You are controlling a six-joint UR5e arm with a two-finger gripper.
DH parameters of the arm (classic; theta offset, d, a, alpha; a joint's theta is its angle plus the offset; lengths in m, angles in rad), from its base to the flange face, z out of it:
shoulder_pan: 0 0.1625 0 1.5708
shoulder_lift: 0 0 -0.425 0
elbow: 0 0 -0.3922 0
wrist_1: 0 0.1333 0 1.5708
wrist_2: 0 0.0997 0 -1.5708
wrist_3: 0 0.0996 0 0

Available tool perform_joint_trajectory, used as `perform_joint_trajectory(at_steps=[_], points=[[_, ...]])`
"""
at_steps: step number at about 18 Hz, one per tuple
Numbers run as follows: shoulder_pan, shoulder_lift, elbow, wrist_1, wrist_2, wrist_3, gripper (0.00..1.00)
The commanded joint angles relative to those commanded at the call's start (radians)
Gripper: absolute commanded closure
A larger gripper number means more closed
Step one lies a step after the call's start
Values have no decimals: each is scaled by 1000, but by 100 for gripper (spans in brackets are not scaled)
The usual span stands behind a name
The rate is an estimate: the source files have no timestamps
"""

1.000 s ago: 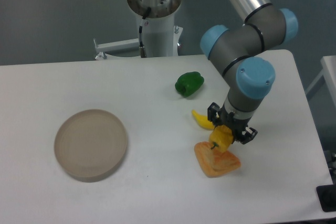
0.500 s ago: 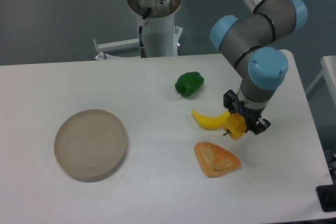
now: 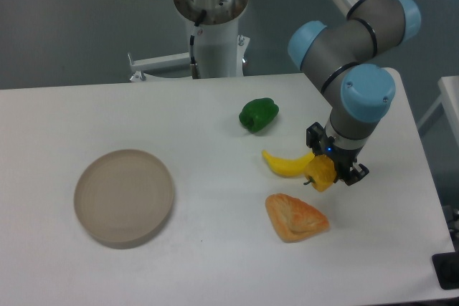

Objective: Pick up the yellow pepper from the table
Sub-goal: 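Hold the yellow pepper raised beside the banana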

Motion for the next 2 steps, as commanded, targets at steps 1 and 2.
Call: perform_joint_trajectory(at_steps=[1, 2], points=[[0, 0, 0, 0, 0, 0, 82], [0, 0, 0, 0, 0, 0, 82]])
